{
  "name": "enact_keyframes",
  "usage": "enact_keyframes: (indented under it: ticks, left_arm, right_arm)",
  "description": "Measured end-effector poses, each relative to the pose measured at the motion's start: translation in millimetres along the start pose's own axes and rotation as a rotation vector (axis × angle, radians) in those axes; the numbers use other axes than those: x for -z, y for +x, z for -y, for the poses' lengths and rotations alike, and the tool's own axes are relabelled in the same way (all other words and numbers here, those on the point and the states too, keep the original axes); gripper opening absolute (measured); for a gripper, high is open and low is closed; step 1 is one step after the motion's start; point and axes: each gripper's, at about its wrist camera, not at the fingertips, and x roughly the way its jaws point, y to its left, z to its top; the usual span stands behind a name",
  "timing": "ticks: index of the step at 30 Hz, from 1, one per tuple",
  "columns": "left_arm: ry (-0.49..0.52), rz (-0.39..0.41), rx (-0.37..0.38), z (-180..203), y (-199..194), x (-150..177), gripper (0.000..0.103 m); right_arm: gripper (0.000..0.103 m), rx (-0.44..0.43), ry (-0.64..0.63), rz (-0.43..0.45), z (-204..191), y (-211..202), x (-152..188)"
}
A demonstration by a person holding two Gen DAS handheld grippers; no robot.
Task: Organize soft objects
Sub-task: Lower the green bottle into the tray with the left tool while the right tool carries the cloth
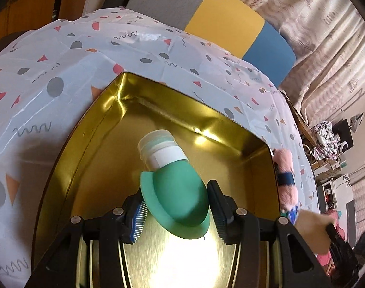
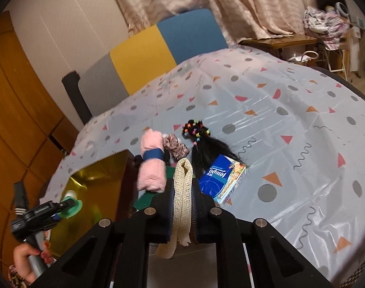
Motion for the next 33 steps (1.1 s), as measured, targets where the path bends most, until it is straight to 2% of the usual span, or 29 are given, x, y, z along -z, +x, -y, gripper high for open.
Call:
enact_keyframes:
  ticks: [7, 9, 11, 16, 19, 23, 27, 33]
  left_arm:
    - [-0.016, -0.018, -0.063, -13, 24, -27, 0.049]
    - [-0.006, -0.011, -0.077, -14, 25, -31, 0.054]
    - [-0.001, -0.006, -0.096, -13, 23, -34, 0.066]
    - [-0.011, 0.058, -0.079, -12, -2, -32, 0.066]
    - [-0.005, 0.136, -0.062, -10, -28, -19, 0.066]
    - [-0.03, 0.208, -0.101, -10, -55, 9, 0.066]
    - [-0.033, 0.206, -0.102, -9, -62, 41, 0.066]
    - [-0.01, 0.191, -0.058, 0, -70, 78, 0.066]
  right_arm:
    - [0.013, -0.024, -0.001, 0.041, -9, -24, 2]
    - [0.013, -0.033, -0.002, 0.045, -11, -28, 3]
    - [0.013, -0.044, 0.0, 0.051, -14, -31, 3]
    - [0.013, -0.08, 0.008, 0.06, -23, -35, -1]
    - [0.013, -0.097, 0.002, 0.071, -30, -39, -4]
    - [0.013, -0.131, -0.008, 0.082, -41, -42, -10]
    - [0.013, -0.173, -0.023, 0.077, -58, -38, -18]
    - [0.013, -0.259, -0.055, 0.004, -94, -14, -20]
